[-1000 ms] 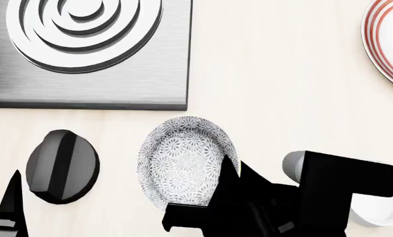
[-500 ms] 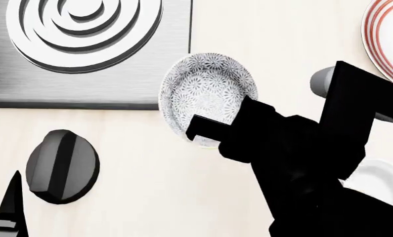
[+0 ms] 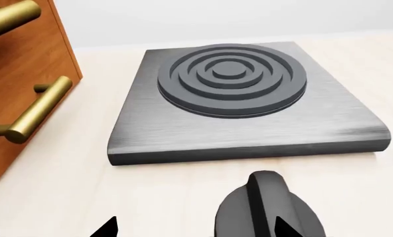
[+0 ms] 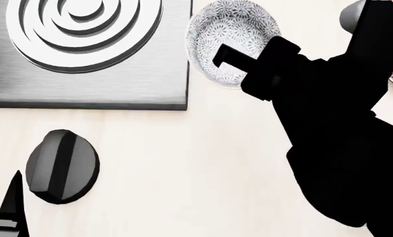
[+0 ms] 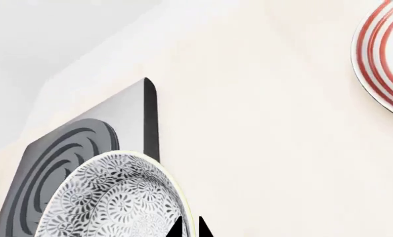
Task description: Pick the akita bowl next to the ramekin and place it on the plate.
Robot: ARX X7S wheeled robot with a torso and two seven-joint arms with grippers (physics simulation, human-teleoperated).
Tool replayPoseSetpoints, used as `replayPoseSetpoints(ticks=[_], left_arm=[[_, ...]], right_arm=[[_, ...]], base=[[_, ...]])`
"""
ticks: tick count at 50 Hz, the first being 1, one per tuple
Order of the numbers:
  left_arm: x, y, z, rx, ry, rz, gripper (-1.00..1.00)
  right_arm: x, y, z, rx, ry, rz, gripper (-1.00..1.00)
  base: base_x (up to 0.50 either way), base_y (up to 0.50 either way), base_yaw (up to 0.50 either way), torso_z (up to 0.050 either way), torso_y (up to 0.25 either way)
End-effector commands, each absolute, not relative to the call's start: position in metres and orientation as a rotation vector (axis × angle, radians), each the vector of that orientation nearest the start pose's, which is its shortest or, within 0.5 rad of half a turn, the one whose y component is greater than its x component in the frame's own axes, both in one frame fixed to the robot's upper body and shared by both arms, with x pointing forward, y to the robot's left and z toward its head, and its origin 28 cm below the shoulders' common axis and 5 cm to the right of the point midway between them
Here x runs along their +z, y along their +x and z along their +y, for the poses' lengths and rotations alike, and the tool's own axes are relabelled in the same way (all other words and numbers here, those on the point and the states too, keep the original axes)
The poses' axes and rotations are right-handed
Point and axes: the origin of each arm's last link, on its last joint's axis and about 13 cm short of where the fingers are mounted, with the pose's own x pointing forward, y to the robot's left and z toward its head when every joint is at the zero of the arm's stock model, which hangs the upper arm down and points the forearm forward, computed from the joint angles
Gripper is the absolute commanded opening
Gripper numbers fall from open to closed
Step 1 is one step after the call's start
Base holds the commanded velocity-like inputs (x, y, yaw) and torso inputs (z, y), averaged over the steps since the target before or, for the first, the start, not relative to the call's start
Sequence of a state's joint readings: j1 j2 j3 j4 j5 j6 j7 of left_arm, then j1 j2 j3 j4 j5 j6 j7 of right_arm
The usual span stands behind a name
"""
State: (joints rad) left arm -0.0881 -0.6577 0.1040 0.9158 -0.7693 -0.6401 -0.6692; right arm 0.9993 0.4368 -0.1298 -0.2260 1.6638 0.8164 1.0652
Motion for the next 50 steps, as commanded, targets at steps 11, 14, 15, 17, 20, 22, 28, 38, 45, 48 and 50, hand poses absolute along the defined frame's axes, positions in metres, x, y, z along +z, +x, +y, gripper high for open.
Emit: replayPoseSetpoints(ticks=[11,14,15,17,20,22,28,38,45,48,50], left_arm=[[0.168,0.162,0.233,0.000,0.063,-0.125,1.00],[0.171,0.161,0.233,-0.006,0.072,-0.133,1.00],[0.170,0.163,0.233,-0.005,0.068,-0.132,1.00],[0.168,0.164,0.233,-0.005,0.069,-0.126,1.00],[0.168,0.163,0.234,0.000,0.072,-0.127,1.00],[0.167,0.163,0.235,0.006,0.073,-0.124,1.00],[0.167,0.163,0.235,0.008,0.073,-0.125,1.00],[0.166,0.162,0.234,0.004,0.076,-0.120,1.00],[0.165,0.163,0.233,0.002,0.075,-0.119,1.00],[0.165,0.162,0.233,0.002,0.076,-0.120,1.00],[0.165,0.162,0.233,0.003,0.076,-0.119,1.00]], right_arm=[[0.327,0.293,-0.119,0.044,0.577,0.078,-1.00],[0.330,0.295,-0.122,0.031,0.591,0.066,-1.00],[0.331,0.297,-0.124,0.020,0.594,0.065,-1.00],[0.333,0.300,-0.127,0.004,0.602,0.063,-1.00],[0.334,0.303,-0.130,-0.007,0.612,0.059,-1.00],[0.336,0.307,-0.133,-0.016,0.627,0.057,-1.00],[0.346,0.309,-0.139,-0.037,0.642,0.039,-1.00],[0.348,0.319,-0.157,-0.104,0.680,0.037,-1.00],[0.352,0.322,-0.168,-0.128,0.706,0.017,-1.00],[0.351,0.324,-0.173,-0.149,0.720,0.015,-1.00],[0.350,0.325,-0.176,-0.160,0.727,0.017,-1.00]], base=[[0.00,0.00,0.00,0.000,0.000],[0.00,0.00,0.00,0.000,0.000],[0.00,0.00,0.00,0.000,0.000],[0.00,0.00,0.00,0.000,0.000],[0.00,0.00,0.00,0.000,0.000],[0.00,0.00,0.00,0.000,0.000],[0.00,0.00,0.00,0.000,0.000],[0.00,0.00,0.00,0.000,0.000],[0.00,0.00,0.00,0.000,0.003],[0.00,0.00,0.00,0.000,0.000],[0.00,0.00,0.00,0.000,0.000]])
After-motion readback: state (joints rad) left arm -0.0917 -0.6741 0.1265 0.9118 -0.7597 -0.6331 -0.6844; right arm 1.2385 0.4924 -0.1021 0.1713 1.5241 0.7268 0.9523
